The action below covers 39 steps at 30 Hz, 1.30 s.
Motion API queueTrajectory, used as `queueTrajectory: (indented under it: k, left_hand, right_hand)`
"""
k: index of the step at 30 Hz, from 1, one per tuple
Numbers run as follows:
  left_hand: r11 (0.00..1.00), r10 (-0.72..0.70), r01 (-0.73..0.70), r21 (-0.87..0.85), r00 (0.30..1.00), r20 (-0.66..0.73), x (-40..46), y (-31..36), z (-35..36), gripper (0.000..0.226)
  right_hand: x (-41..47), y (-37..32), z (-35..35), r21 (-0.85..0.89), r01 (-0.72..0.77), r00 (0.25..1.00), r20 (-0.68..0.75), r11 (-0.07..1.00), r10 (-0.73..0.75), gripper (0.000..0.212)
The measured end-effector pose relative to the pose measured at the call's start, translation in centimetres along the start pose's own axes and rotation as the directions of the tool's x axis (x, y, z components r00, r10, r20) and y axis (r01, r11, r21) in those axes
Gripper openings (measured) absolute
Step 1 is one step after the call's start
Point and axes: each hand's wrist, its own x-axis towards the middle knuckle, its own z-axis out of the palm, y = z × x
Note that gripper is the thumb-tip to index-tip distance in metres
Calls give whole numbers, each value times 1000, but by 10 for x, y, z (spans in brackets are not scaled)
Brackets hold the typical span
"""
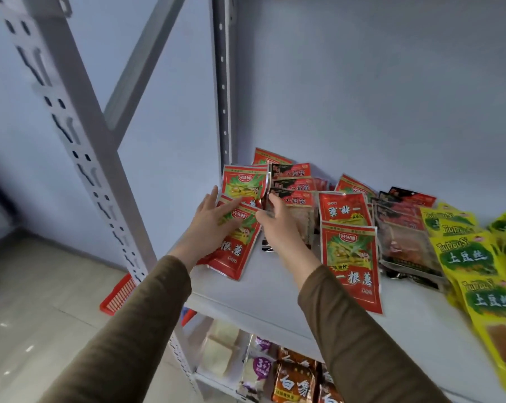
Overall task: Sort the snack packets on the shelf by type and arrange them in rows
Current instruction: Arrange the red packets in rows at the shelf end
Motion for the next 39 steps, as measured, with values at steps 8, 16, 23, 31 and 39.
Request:
queueTrajectory:
  k: [8, 16, 23, 31, 39]
  left_hand:
    - [996, -86, 84, 37, 995, 52, 36, -22, 16, 79]
    - [947, -105, 79, -311, 992, -68, 54, -22, 6, 78]
    - [929, -42, 53, -366, 998, 38, 64, -19, 4, 84]
    - [858, -202, 233, -458, 973, 115, 84, -19, 10, 116]
    - [824, -136, 221, -522, 971, 197, 105, -10, 3, 57]
  right_hand:
    - [40, -5, 18, 106, -39, 999, -19, 994, 41, 43]
    - [74, -10, 35, 184, -22, 986, -158, 983, 51, 43]
    - [92, -6, 32, 360, -109, 961, -199, 926, 191, 41]
    - [109, -6, 34, 387, -219, 947, -136, 895, 291, 52]
    - [132, -8, 27, 493, -320, 900, -109, 809, 422, 56]
